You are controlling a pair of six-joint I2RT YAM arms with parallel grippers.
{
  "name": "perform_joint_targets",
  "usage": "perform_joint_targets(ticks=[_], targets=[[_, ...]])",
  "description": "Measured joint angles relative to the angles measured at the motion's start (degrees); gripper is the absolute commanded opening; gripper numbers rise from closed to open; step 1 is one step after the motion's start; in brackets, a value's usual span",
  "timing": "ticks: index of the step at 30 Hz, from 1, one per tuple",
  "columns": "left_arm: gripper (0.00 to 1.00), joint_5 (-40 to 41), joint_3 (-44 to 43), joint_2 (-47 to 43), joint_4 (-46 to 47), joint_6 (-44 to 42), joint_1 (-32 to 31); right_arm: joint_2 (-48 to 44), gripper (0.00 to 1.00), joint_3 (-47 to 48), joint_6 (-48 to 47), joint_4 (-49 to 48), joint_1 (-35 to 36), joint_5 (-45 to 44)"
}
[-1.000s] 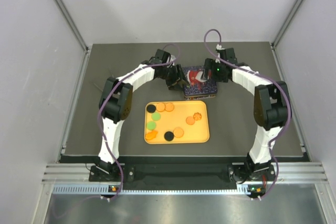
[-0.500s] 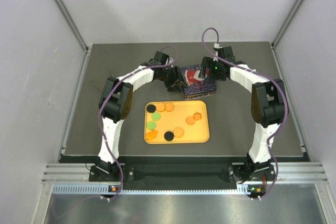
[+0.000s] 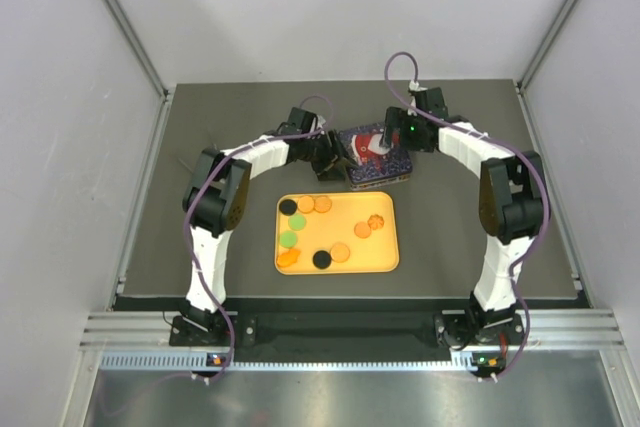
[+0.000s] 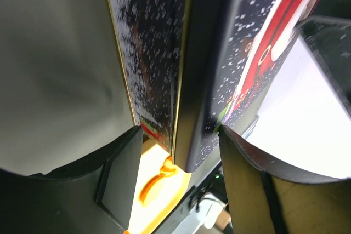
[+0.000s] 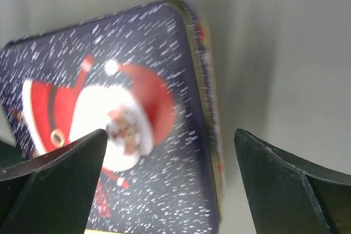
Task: Pack the cookies
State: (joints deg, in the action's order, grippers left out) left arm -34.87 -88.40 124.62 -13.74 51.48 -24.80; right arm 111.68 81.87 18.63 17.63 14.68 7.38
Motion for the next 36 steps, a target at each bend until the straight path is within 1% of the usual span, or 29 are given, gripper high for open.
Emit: perform_joint_targets(ticks=[2, 6, 11, 12, 16, 18, 20, 24, 30, 36], targets=[[0.61, 0.4, 4.0, -1.7, 3.8, 2.8, -0.3, -0.7, 1.0, 0.0, 0.5, 0.4, 0.0, -2.4], [0.61, 2.6, 8.1, -3.5, 9.0, 6.9, -1.3, -3.7, 1.0, -0.6, 1.7, 0.9, 0.0, -7.1], [0.61, 5.2, 11.1, -4.6, 13.9, 10.9, -2.3, -12.6, 1.0, -5.0, 4.1, 0.3, 0.0, -10.1], [0.61, 5.5, 11.2, -4.6, 14.3, 11.3, -2.3, -15.0, 1.0, -7.0, 4.8, -0.5, 0.1, -10.3], [0.61, 7.1, 11.2, -4.6, 15.5, 12.6, -2.7, -25.4, 1.0, -20.6, 9.3, -6.0, 0.2, -9.9], [0.61, 7.6, 11.2, -4.6, 15.7, 13.0, -2.7, -28.2, 1.0, -26.7, 11.7, -7.7, 0.8, -9.6], [0.61, 8.0, 11.2, -4.6, 15.9, 13.2, -2.7, -28.2, 1.0, -30.8, 14.1, -9.4, 2.3, -9.3], [0.61, 8.4, 11.2, -4.6, 16.1, 13.2, -2.7, -26.3, 1.0, -34.8, 18.9, -13.2, 5.0, -8.7], [0.61, 8.6, 11.2, -4.6, 16.2, 13.1, -2.7, -22.2, 1.0, -37.0, 26.3, -24.2, 5.9, -8.4], [0.6, 8.6, 11.1, -4.6, 16.1, 12.0, -2.7, -16.9, 1.0, -37.2, 30.9, -31.1, 5.9, -9.4]])
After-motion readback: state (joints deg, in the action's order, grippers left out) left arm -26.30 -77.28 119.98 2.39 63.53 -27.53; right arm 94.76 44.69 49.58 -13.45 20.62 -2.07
